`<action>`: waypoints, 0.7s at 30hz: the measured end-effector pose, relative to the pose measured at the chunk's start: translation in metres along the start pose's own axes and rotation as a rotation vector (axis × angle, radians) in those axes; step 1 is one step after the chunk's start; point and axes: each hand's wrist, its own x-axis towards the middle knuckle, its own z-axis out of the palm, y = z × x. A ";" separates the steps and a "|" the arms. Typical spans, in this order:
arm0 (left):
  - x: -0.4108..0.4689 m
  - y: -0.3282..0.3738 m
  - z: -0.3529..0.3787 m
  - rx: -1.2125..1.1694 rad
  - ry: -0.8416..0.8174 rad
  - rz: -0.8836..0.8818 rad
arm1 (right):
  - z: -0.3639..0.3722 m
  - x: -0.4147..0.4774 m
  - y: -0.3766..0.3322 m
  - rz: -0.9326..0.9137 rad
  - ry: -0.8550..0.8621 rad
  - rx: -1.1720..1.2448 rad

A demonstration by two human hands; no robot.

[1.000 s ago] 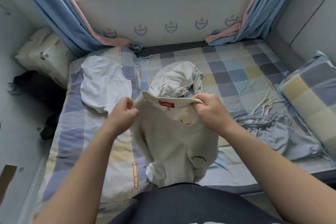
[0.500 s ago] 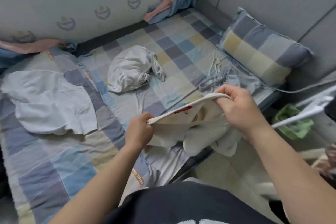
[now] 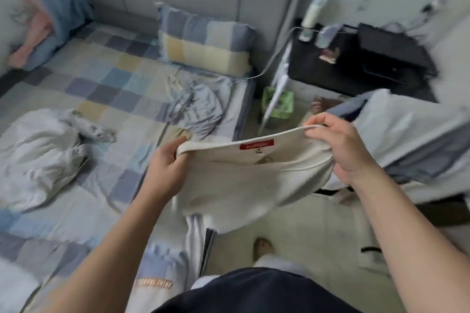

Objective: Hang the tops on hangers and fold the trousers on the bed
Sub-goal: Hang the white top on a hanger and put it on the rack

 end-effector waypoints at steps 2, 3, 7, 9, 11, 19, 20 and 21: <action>0.021 0.039 0.023 -0.059 -0.081 0.096 | -0.038 -0.013 -0.006 -0.035 0.155 -0.001; 0.030 0.057 0.037 -0.090 -0.120 0.132 | -0.057 -0.019 -0.008 -0.049 0.231 0.000; 0.049 0.132 0.109 -0.192 -0.274 0.257 | -0.135 -0.042 -0.016 -0.084 0.485 0.043; 0.052 0.166 0.155 -0.246 -0.347 0.312 | -0.180 -0.053 -0.017 -0.109 0.600 0.070; 0.053 0.200 0.203 -0.306 -0.413 0.361 | -0.227 -0.063 -0.016 -0.136 0.699 0.076; 0.047 0.358 0.398 -0.439 -0.532 0.499 | -0.416 -0.100 -0.021 -0.249 0.969 -0.030; 0.047 0.380 0.420 -0.469 -0.540 0.509 | -0.438 -0.104 -0.023 -0.267 0.998 -0.044; 0.047 0.403 0.441 -0.498 -0.551 0.511 | -0.460 -0.108 -0.027 -0.286 1.025 -0.054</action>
